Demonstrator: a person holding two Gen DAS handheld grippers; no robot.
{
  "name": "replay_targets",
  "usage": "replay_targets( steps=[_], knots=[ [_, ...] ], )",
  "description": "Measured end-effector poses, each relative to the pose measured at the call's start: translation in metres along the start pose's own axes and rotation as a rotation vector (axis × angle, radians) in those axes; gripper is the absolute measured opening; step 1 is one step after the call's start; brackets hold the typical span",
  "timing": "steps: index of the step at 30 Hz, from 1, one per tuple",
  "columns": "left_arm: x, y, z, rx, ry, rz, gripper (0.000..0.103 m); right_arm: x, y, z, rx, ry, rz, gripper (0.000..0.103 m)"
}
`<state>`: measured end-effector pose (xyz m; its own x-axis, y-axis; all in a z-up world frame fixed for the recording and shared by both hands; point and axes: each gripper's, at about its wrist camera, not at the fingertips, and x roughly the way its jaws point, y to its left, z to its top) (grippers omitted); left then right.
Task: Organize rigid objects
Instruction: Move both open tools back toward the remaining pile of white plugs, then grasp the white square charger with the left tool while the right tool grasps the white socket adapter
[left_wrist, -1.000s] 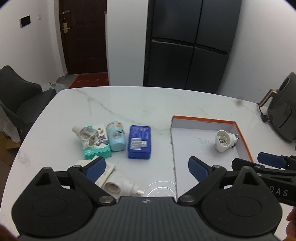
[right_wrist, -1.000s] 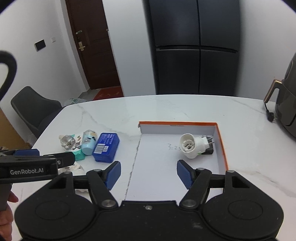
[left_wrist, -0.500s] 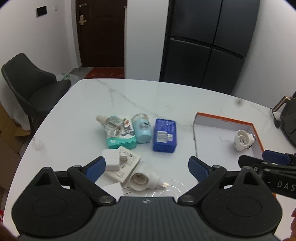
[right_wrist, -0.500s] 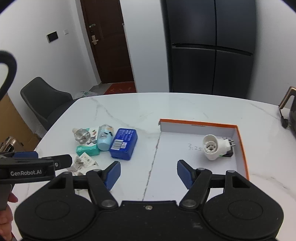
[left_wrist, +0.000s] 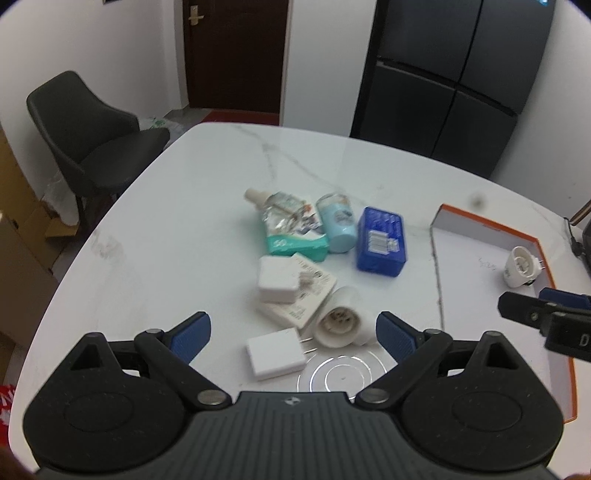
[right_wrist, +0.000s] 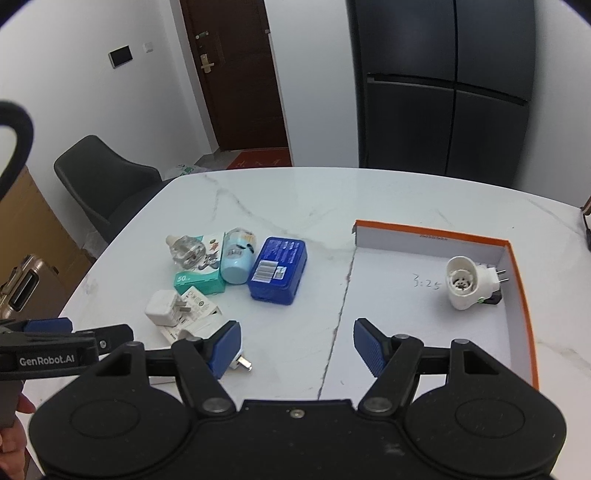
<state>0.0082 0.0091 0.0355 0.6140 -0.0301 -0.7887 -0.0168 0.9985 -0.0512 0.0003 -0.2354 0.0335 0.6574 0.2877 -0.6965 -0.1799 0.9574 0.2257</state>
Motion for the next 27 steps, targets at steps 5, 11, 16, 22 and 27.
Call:
replay_targets(
  steps=[5,11,16,22,27],
  knots=[
    [0.009,0.016,-0.005,-0.021,0.025,0.013,0.099,0.010,0.007,-0.003,-0.001,0.020,0.007,0.080],
    [0.029,0.032,-0.005,-0.042,0.052,0.027,0.099,0.024,0.014,-0.006,0.001,0.048,0.015,0.080],
    [0.056,0.035,0.001,-0.032,0.068,0.013,0.099,0.038,0.017,-0.010,0.008,0.071,0.014,0.080],
    [0.095,0.032,0.013,0.016,0.088,-0.030,0.099,0.055,0.021,-0.016,0.024,0.101,0.007,0.080],
    [0.120,0.026,0.018,0.066,0.083,-0.067,0.092,0.070,0.027,-0.021,0.042,0.121,0.009,0.080]
  ],
)
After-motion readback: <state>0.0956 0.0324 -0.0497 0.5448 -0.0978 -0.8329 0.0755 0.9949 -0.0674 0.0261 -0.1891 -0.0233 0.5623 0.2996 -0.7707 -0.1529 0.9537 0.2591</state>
